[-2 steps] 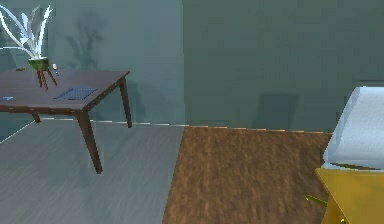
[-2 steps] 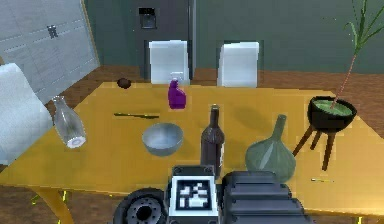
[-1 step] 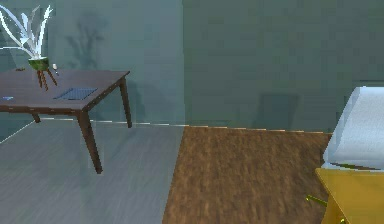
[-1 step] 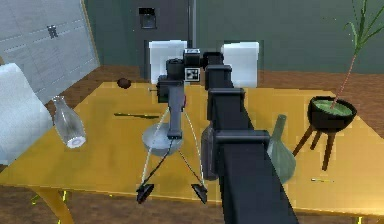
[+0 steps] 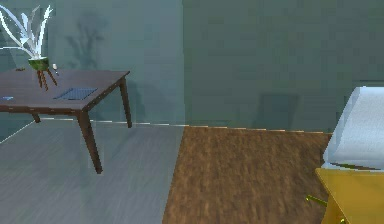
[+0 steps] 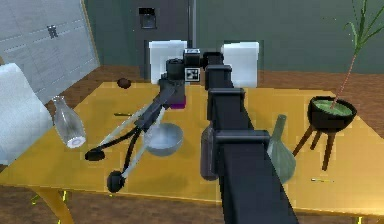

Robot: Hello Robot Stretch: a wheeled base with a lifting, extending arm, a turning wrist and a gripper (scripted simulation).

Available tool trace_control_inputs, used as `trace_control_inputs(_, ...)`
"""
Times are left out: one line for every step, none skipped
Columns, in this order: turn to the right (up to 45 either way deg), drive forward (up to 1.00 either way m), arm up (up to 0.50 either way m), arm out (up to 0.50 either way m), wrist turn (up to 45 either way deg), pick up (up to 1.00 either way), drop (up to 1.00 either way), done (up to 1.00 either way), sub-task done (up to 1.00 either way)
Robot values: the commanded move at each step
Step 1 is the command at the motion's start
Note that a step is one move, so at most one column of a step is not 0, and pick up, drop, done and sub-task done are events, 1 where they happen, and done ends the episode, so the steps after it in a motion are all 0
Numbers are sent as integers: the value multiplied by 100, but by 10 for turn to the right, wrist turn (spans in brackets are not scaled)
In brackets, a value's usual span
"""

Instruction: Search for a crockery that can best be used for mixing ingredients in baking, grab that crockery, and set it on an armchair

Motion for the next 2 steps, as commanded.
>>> trace_control_inputs(0, 0, 0, 0, 450, 0, 0, 0, 0)
trace_control_inputs(0, 0, 0, 0, 450, 0, 0, 0, 0)
